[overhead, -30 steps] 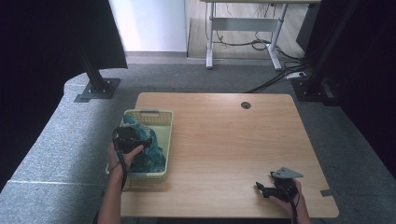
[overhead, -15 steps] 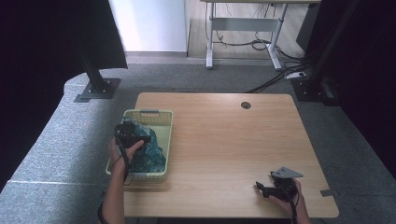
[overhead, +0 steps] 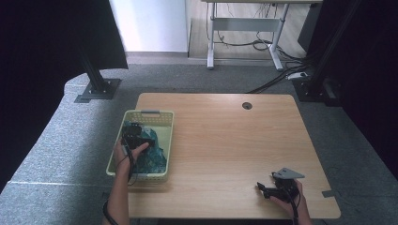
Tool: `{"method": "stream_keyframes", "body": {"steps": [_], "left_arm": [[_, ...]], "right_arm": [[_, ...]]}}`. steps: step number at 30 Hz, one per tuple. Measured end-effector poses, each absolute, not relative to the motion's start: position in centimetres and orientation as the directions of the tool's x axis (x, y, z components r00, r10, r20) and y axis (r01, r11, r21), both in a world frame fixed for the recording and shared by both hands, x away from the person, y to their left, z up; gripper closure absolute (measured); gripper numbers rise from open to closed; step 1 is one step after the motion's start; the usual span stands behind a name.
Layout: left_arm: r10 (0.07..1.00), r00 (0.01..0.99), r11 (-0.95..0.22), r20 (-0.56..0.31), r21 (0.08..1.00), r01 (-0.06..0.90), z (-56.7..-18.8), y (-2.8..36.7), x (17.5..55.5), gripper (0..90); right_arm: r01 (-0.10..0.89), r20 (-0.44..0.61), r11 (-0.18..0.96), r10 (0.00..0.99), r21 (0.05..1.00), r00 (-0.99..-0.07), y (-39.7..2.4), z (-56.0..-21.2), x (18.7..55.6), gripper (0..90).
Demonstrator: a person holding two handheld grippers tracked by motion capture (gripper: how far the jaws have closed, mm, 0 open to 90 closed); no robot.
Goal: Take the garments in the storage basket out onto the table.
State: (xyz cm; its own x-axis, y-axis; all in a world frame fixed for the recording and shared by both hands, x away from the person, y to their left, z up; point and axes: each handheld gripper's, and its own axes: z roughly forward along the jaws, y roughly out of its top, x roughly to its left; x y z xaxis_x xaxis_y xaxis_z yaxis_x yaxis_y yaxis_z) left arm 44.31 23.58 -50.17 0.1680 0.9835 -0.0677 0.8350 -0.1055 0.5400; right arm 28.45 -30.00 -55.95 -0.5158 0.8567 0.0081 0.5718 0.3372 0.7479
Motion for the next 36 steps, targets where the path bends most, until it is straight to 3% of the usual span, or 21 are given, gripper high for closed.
{"method": "stream_keyframes", "body": {"steps": [17,36], "left_arm": [[0.986,0.164,-0.148,0.002,0.435,0.888,-52.0,22.6,45.5,15.1],[0.981,0.192,-0.183,0.027,0.452,0.873,-52.3,22.5,45.4,14.3]], "right_arm": [[0.573,0.009,0.336,0.857,0.748,-0.515,-30.0,-55.9,28.4,19.2],[0.573,0.009,0.335,0.858,0.748,-0.513,-30.0,-55.9,28.4,19.2]]}}
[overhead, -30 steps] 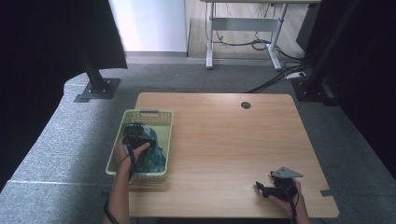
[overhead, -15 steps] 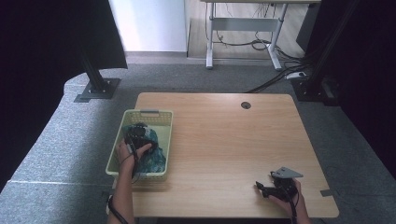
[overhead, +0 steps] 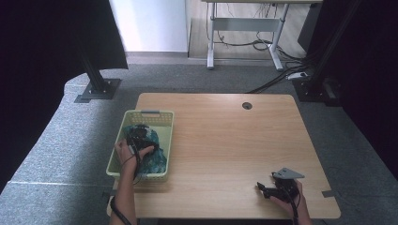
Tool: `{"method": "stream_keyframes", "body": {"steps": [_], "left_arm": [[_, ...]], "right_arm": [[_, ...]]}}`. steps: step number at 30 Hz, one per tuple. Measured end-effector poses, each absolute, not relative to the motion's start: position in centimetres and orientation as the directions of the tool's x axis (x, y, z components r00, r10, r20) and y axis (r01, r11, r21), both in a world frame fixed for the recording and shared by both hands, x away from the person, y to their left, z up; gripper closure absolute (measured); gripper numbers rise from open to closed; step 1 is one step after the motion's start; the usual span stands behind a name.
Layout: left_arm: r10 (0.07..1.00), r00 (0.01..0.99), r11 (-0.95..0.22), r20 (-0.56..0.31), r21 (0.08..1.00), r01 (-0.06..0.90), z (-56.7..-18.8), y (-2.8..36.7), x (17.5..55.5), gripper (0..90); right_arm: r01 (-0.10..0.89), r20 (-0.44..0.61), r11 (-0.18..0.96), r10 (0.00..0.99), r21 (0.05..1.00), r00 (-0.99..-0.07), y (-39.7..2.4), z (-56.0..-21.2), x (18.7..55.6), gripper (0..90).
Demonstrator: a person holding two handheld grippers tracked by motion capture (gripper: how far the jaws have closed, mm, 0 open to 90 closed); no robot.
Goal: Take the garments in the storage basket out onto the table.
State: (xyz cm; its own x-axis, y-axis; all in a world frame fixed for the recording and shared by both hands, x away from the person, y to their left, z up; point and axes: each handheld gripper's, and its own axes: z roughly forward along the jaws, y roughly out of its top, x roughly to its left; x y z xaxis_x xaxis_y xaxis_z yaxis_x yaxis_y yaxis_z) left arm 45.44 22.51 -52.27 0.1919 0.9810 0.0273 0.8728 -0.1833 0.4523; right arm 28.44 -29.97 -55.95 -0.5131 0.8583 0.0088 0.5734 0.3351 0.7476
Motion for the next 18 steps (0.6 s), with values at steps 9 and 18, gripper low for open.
{"method": "stream_keyframes", "body": {"steps": [9,18], "left_arm": [[0.972,0.234,-0.217,0.022,0.469,0.856,-52.11,22.53,45.4,23.8],[0.967,0.256,-0.217,-0.006,0.51,0.832,-51.9,22.71,44.97,51.0]], "right_arm": [[0.574,0.009,0.334,0.859,0.748,-0.512,-29.96,-55.95,28.44,19.2],[0.575,0.01,0.332,0.86,0.748,-0.51,-29.94,-55.95,28.45,19.2]]}}
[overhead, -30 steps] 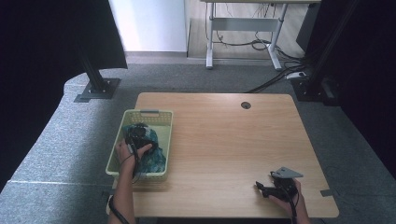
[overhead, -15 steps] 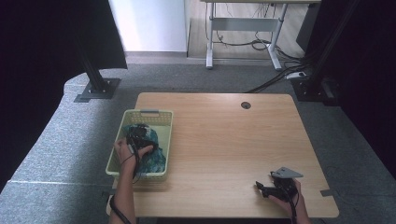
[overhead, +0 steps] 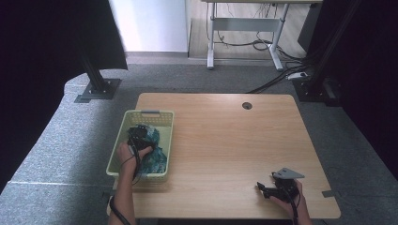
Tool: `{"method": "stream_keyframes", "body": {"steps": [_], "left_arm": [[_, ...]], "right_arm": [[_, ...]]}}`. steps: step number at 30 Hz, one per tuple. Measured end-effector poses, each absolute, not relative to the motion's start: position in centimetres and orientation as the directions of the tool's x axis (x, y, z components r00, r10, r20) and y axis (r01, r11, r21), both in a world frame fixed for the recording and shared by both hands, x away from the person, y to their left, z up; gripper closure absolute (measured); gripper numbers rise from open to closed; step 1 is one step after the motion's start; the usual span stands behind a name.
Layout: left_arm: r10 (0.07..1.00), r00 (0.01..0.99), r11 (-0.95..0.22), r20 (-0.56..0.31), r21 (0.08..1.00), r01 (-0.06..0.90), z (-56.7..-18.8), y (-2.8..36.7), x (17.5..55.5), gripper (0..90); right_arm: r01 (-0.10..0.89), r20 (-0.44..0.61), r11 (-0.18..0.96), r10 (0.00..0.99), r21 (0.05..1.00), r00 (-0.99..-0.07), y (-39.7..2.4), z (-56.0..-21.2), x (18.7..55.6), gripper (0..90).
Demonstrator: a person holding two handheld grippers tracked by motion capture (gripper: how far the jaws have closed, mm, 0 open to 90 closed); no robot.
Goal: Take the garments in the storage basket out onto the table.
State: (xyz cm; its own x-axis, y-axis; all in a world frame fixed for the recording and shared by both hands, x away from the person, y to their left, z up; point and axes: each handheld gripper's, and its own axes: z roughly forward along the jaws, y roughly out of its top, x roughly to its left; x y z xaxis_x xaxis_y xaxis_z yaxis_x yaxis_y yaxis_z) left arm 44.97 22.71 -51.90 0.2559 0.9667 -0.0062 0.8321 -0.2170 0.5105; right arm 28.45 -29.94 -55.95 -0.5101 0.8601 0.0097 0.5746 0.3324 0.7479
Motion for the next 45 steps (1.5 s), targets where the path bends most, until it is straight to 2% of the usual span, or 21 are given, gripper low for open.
{"method": "stream_keyframes", "body": {"steps": [4,10,16,19,31,45], "left_arm": [[0.962,0.274,-0.231,-0.008,0.513,0.827,-51.8,22.6,44.9,61.6],[0.953,0.301,-0.255,-0.009,0.507,0.823,-51.8,22.7,45.1,63.0],[0.95,0.312,-0.264,-0.012,0.502,0.824,-51.7,22.6,45.1,69.1],[0.952,0.302,-0.241,-0.043,0.496,0.834,-51.6,22.6,45.0,72.7],[0.947,0.314,-0.235,-0.073,0.509,0.828,-51.1,23.1,45.0,72.7],[0.934,0.354,-0.255,-0.052,0.598,0.76,-48.3,23.4,43.5,73.1]], "right_arm": [[0.575,0.01,0.332,0.86,0.748,-0.51,-29.9,-55.9,28.5,19.2],[0.575,0.01,0.332,0.86,0.748,-0.51,-29.9,-55.9,28.5,19.3],[0.575,0.01,0.332,0.86,0.748,-0.51,-29.9,-55.9,28.5,19.2],[0.575,0.01,0.332,0.86,0.748,-0.51,-29.9,-55.9,28.5,19.2],[0.575,0.008,0.331,0.862,0.748,-0.507,-30.0,-56.0,28.5,19.2],[0.574,0.008,0.332,0.861,0.749,-0.508,-30.0,-56.0,28.5,19.2]]}}
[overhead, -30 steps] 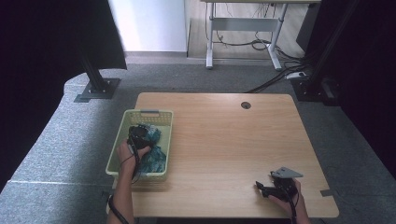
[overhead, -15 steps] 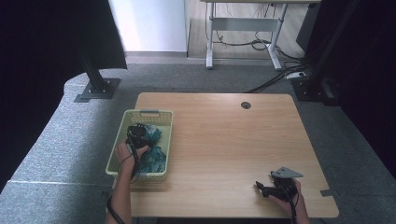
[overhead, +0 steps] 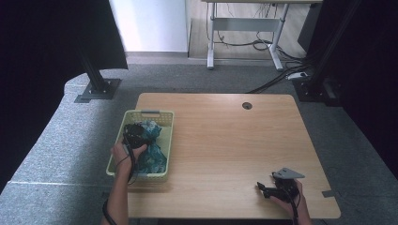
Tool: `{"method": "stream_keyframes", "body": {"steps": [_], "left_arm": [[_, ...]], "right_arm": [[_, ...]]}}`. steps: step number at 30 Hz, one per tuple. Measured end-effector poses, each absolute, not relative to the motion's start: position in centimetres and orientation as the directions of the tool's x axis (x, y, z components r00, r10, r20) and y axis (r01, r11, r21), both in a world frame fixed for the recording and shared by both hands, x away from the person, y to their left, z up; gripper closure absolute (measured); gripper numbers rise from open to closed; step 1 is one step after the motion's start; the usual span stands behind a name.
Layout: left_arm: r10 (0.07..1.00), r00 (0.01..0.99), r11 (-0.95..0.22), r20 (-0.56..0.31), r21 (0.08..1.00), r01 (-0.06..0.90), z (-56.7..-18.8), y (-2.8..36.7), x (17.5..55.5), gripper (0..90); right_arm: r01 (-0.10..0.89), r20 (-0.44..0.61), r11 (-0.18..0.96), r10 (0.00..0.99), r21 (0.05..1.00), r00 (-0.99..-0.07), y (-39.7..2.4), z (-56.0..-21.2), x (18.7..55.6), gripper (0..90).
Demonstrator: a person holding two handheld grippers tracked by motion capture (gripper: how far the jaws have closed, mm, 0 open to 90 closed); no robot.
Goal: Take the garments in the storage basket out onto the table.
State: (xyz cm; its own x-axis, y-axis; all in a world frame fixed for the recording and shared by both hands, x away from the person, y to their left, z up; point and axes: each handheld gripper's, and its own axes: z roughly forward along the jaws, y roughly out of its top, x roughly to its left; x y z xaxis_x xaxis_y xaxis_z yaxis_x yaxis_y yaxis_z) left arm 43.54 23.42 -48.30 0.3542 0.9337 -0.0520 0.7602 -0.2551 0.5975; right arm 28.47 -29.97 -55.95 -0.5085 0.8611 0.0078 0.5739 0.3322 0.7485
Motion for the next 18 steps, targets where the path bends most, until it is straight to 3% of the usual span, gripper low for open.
{"method": "stream_keyframes", "body": {"steps": [18], "left_arm": [[0.919,0.386,-0.235,-0.076,0.68,0.695,-45.8,23.6,42.3,73.1]], "right_arm": [[0.575,0.009,0.331,0.862,0.748,-0.507,-30.1,-56.0,28.4,19.2]]}}
